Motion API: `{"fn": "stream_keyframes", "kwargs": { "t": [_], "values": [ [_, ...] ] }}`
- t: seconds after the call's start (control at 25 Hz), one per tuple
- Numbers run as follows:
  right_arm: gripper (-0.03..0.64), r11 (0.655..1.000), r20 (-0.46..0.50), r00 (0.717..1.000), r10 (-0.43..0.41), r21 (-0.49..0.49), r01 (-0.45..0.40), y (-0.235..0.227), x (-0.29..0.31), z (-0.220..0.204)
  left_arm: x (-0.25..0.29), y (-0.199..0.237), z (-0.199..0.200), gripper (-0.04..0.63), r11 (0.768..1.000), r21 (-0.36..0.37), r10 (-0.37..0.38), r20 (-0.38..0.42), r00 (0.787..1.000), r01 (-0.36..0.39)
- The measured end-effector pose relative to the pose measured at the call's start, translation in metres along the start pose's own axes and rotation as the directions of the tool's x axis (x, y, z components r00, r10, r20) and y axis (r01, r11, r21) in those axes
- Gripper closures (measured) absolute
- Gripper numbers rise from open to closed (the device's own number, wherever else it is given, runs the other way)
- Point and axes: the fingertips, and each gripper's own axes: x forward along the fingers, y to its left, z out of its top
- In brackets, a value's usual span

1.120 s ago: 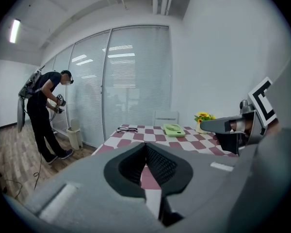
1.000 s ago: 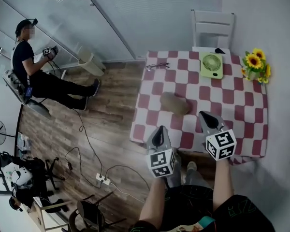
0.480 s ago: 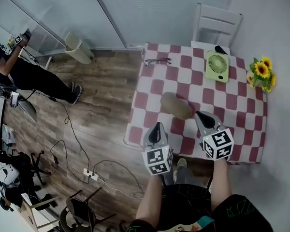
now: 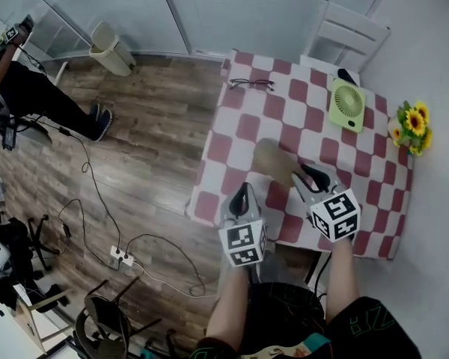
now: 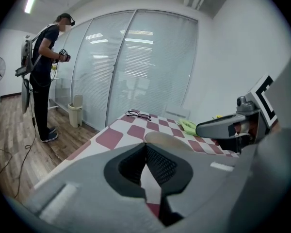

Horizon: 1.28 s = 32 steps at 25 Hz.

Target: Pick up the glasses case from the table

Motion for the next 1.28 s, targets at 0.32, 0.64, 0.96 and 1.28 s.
{"fn": "stream_keyframes", "kwargs": {
  "t": [0.32, 0.64, 0.96, 1.28],
  "values": [
    [0.285, 0.996, -0.219, 0.975, 0.029, -0.076, -0.047, 0.011, 0.048, -0.015, 0.009, 0.019, 0.0, 0.584, 1.0, 0.004, 0.006, -0.018, 1.0, -0.006],
    [0.261, 0.978, -0.428, 0.904, -0.006, -0.193, -0.085, 0.015, 0.086, -0.023, 0.017, 0.048, 0.001, 0.584, 0.999, -0.03, 0.04, -0.026, 0.999, -0.041],
    [0.256, 0.97, -0.534, 0.844, -0.054, -0.228, -0.082, 0.014, 0.097, -0.037, 0.015, 0.067, 0.005, 0.584, 0.997, -0.048, 0.055, -0.02, 0.998, -0.056],
    [0.267, 0.978, -0.51, 0.858, -0.061, -0.202, -0.05, 0.022, 0.092, -0.035, 0.008, 0.072, 0.007, 0.584, 0.997, -0.057, 0.057, -0.008, 0.998, -0.057]
  ]
}}
